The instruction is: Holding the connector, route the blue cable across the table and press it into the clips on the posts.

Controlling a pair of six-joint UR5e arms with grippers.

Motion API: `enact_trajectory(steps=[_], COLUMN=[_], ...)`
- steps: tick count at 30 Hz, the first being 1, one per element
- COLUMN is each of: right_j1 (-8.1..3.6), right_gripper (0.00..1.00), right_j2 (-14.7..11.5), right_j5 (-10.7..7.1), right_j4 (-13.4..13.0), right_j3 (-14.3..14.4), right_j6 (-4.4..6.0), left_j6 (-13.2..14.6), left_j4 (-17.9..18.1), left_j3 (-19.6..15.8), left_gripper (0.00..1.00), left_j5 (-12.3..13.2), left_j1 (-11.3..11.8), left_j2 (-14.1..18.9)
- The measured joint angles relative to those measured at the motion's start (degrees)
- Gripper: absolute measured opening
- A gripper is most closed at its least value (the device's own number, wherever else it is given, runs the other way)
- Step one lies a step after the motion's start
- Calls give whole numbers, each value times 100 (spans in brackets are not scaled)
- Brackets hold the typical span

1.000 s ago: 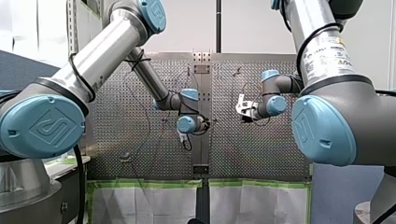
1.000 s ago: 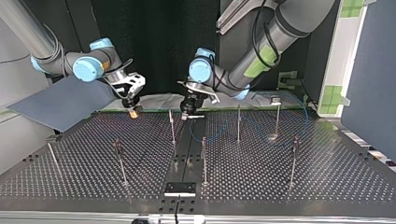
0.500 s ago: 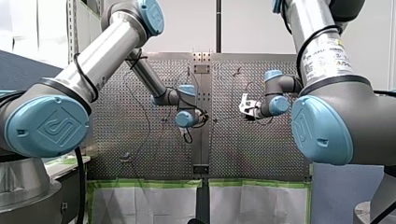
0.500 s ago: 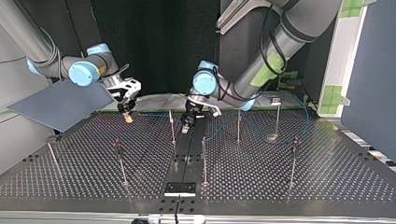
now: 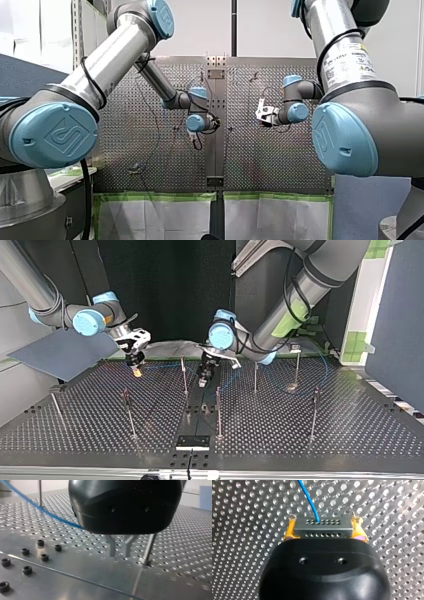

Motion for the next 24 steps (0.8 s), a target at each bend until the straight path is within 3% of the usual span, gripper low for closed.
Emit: enact_trajectory(steps=[1, 2, 11, 24], right_j1=[1, 2, 0, 3], right_gripper=[0, 0, 0, 0], right_j2=[-1, -2, -4, -4], right_j5=[-7, -15, -27, -27], right_j4=[-3, -5, 30, 291], right_j3=[-1, -2, -3, -3], right_j6=[-3, -7, 6, -28], left_j6=[44, 87, 531, 1073], left_j4=[-46, -92, -532, -1167], left_j3=[0, 0, -1, -11], left_gripper=[75, 100, 100, 100], left_j5=[-38, -77, -512, -1144], left_j1=[-12, -25, -245, -853], left_j2=[0, 1, 29, 369])
